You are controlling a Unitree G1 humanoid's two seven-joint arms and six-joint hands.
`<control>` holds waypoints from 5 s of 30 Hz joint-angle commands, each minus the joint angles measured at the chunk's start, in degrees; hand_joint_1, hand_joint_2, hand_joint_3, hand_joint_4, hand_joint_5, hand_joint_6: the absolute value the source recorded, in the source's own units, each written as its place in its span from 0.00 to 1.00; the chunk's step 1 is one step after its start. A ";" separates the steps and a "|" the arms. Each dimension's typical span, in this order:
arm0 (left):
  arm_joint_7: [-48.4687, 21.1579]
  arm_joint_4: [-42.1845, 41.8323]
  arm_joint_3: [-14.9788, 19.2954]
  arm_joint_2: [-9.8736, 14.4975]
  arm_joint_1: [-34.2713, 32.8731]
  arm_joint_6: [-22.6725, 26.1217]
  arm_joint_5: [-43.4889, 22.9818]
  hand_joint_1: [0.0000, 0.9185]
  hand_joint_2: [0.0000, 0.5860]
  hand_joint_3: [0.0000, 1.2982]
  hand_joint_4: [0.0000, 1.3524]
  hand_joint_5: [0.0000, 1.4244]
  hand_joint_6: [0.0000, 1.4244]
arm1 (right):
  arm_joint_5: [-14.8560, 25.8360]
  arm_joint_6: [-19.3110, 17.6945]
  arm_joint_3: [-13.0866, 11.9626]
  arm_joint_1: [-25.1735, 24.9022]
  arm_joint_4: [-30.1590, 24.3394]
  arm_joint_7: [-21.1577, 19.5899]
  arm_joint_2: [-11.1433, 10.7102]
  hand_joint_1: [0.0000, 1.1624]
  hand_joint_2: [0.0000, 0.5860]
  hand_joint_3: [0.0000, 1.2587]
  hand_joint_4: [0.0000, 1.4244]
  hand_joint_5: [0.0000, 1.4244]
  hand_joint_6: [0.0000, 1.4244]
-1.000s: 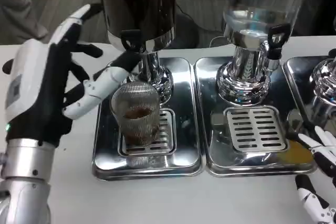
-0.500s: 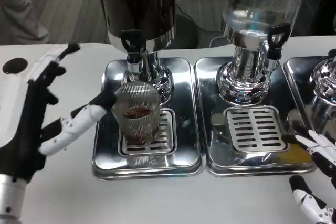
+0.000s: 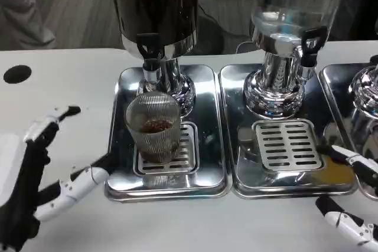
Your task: Grasp the cup under the faucet to collect the drink, then remove the cup.
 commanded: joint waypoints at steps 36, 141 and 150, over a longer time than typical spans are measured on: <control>10.65 7.52 -2.54 -1.52 18.89 -17.15 2.03 0.00 0.09 0.17 0.10 0.13 0.35 | -11.55 28.98 18.48 -20.55 -14.57 8.50 8.60 0.54 0.27 0.16 0.13 0.14 0.08; 8.87 19.07 5.63 -0.67 23.73 -27.98 -6.07 0.01 0.13 0.22 0.15 0.16 0.37 | -11.77 37.29 29.22 -48.08 24.14 -6.70 28.06 0.65 0.16 0.08 0.13 0.15 0.07; 8.72 19.31 6.32 -0.62 24.56 -28.43 -6.34 0.01 0.14 0.22 0.16 0.16 0.37 | -9.47 34.40 28.06 -48.74 25.52 -6.58 27.59 0.66 0.15 0.07 0.11 0.14 0.07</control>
